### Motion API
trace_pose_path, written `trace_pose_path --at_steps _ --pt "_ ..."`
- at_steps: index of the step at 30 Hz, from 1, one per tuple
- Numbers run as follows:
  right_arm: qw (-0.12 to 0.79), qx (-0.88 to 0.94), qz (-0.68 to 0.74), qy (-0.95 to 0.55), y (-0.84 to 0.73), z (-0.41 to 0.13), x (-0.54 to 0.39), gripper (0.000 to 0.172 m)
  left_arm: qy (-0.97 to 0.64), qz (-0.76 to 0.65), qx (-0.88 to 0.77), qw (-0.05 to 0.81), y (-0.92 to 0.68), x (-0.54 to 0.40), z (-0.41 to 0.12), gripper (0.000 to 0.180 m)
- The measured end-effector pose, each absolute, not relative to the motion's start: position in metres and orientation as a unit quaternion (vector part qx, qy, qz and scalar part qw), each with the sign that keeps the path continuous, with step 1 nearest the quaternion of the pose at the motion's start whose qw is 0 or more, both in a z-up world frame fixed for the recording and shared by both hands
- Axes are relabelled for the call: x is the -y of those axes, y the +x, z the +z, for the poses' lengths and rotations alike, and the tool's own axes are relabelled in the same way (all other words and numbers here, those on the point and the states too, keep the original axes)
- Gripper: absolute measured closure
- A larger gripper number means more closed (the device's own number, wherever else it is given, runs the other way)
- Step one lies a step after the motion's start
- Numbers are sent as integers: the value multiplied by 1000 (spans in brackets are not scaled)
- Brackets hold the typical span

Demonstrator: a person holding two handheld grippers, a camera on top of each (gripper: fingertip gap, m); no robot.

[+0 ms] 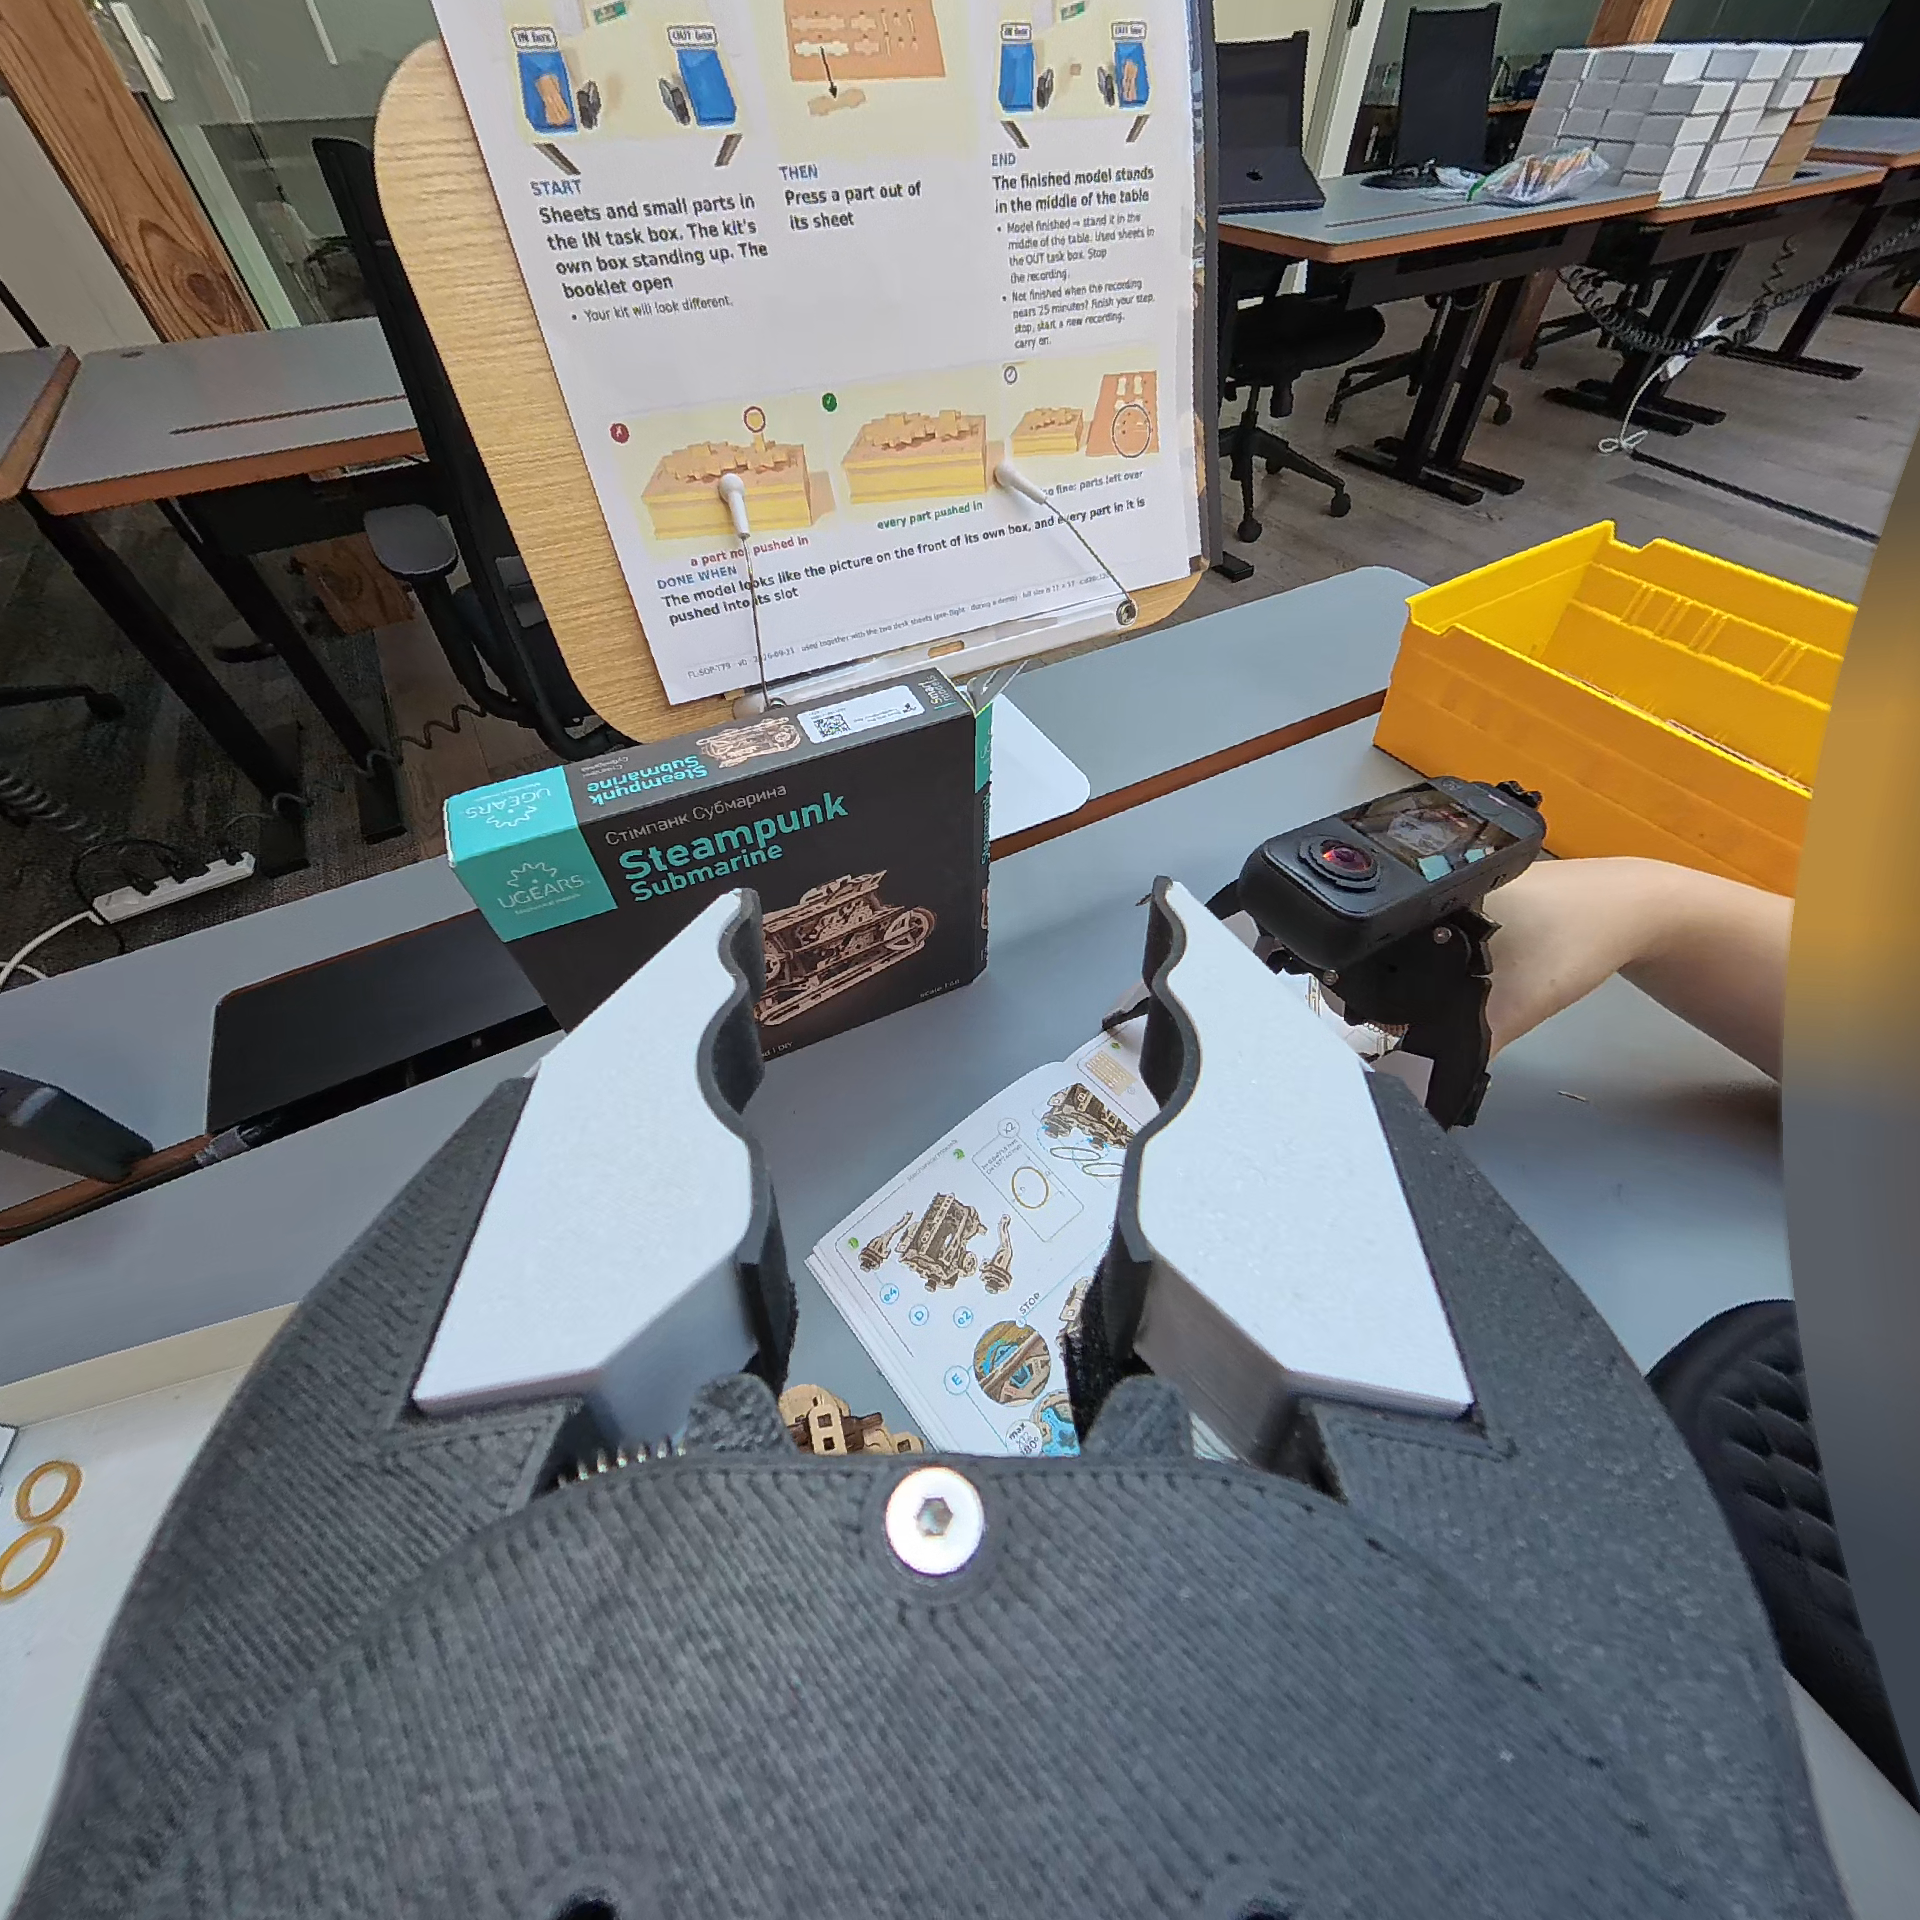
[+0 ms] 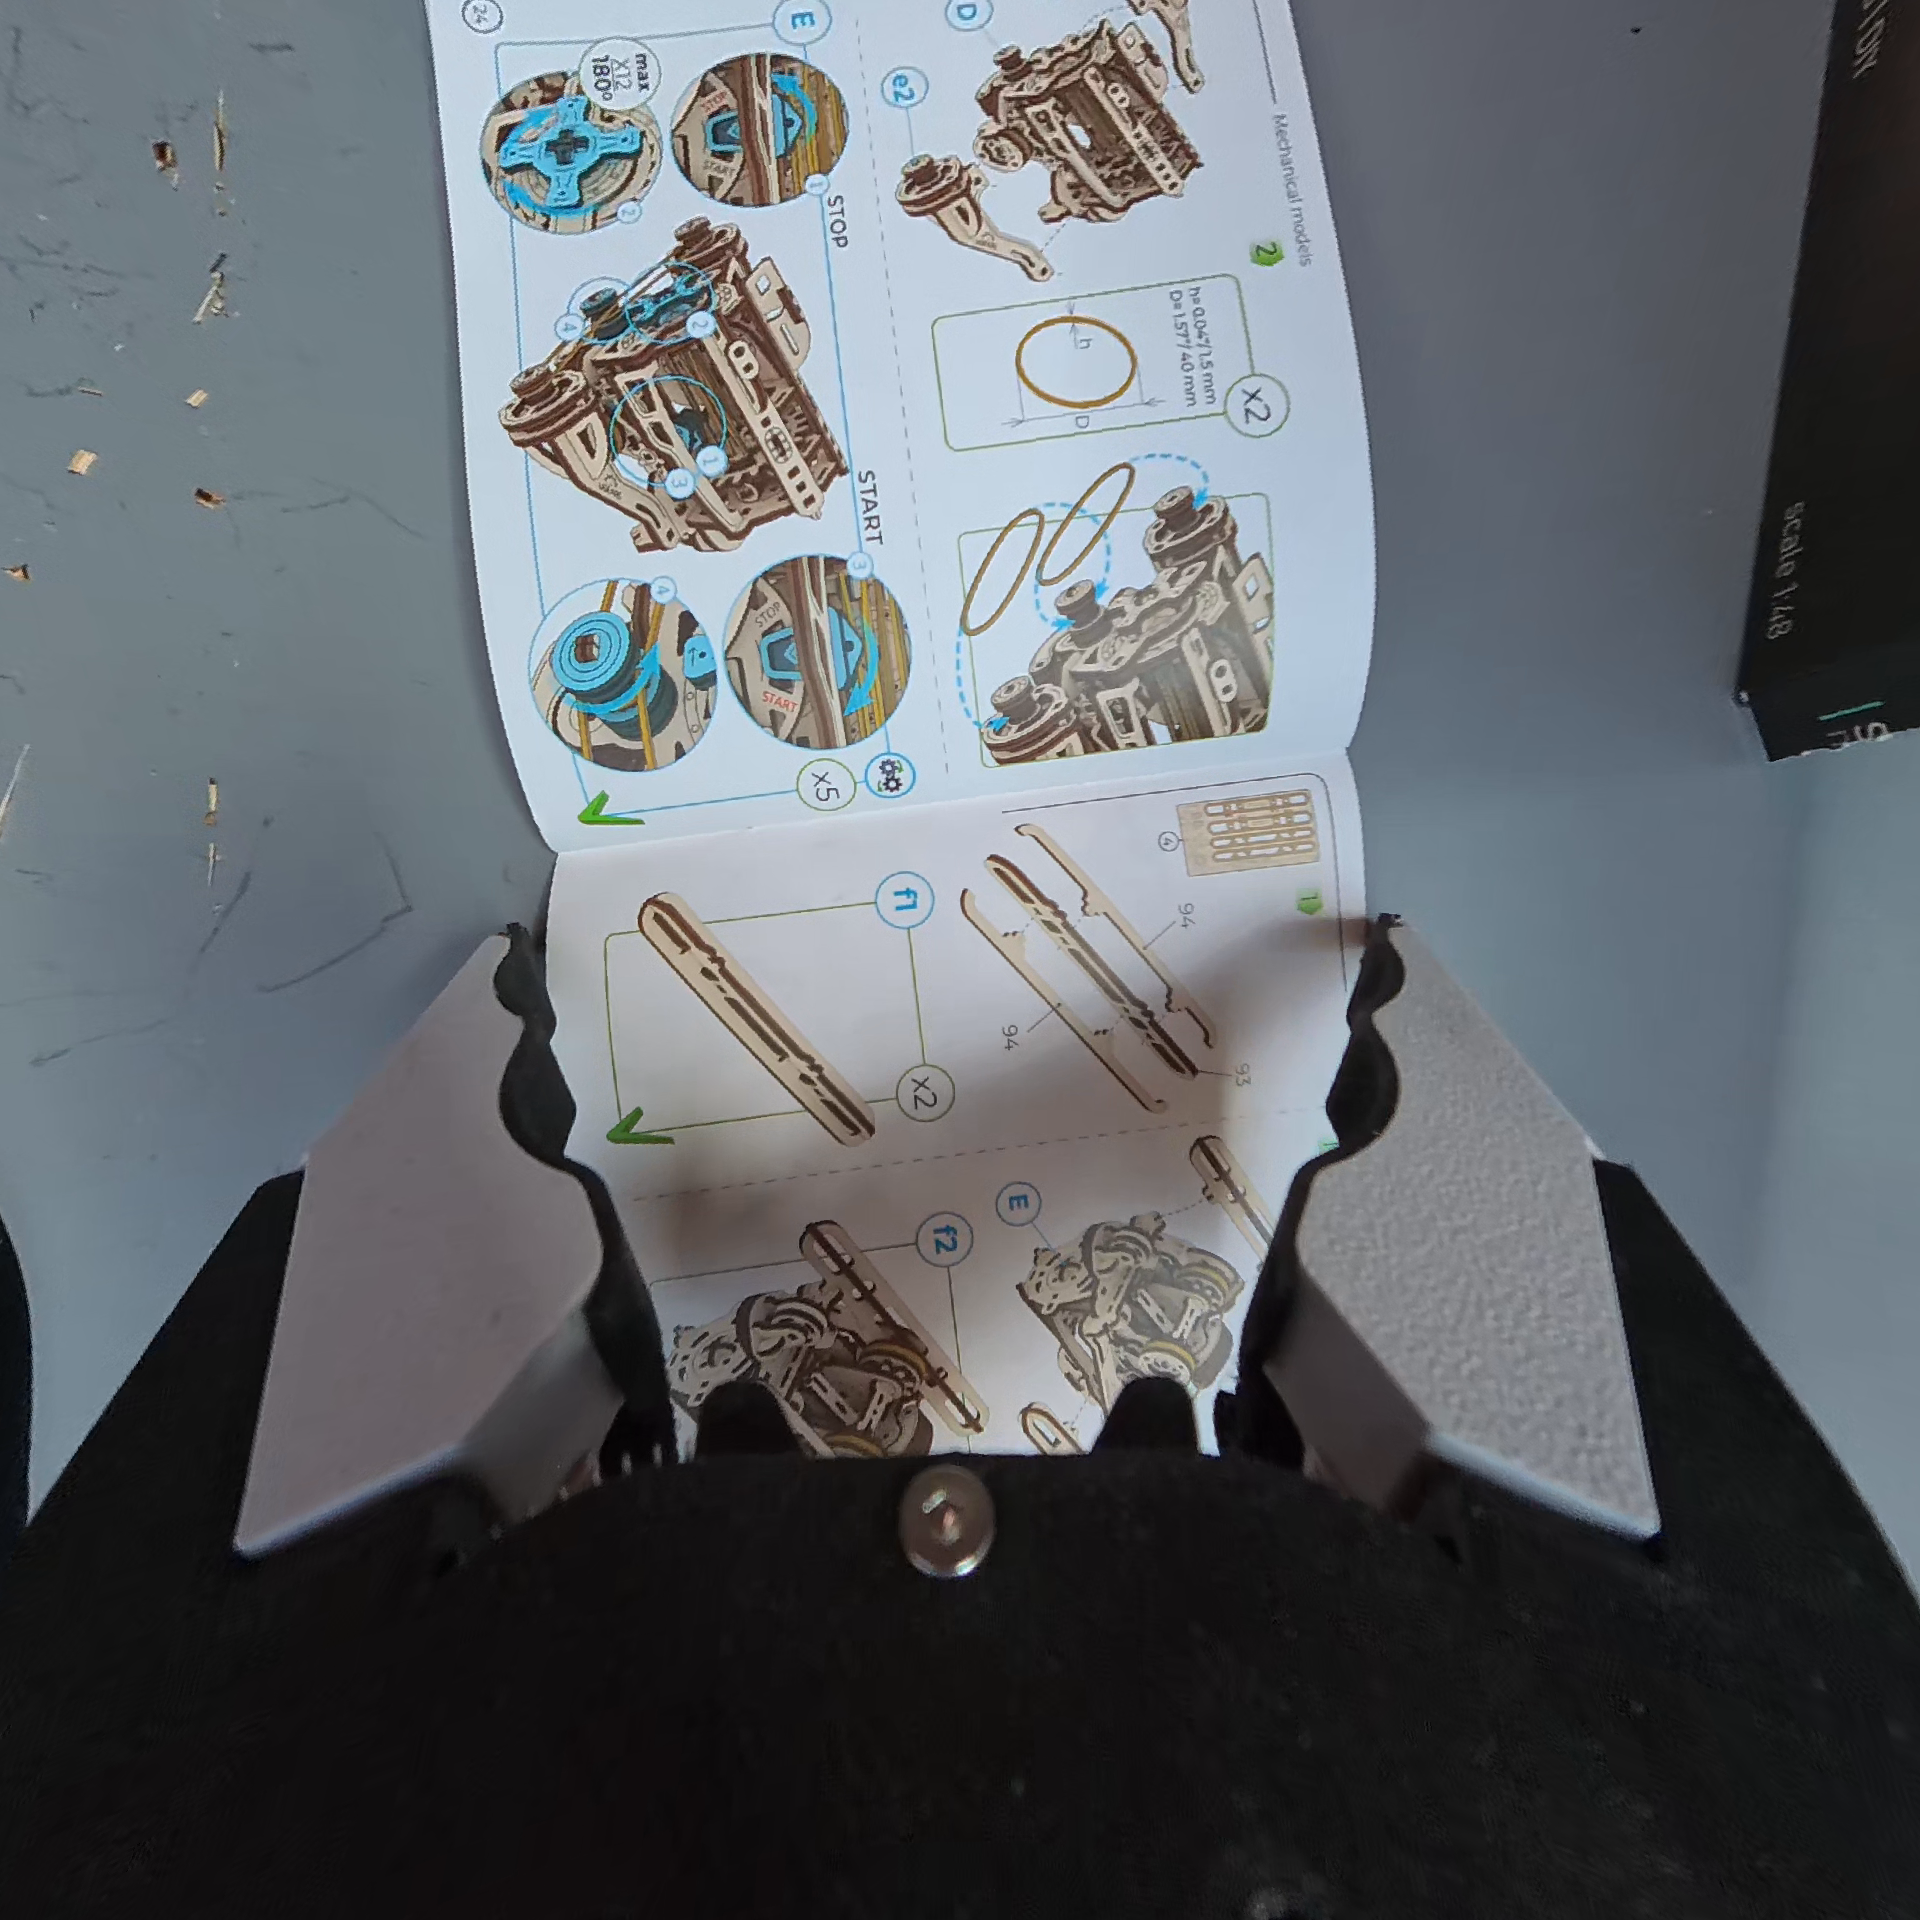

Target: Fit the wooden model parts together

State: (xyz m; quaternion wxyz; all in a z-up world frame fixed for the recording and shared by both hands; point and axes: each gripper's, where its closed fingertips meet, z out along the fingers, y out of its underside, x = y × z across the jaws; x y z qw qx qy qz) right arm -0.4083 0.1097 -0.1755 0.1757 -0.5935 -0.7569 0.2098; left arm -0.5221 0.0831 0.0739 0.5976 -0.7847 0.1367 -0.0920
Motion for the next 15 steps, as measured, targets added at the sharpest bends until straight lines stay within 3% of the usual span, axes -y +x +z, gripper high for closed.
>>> trace_pose_path --at_steps 11,15 --pt "186 702 178 -664 -409 -175 -133 23 -797 -99 -142 578 -521 -83 66 102" --pt "249 683 151 -670 -413 -151 -144 21 -820 -122 -155 538 -518 -83 49 95"
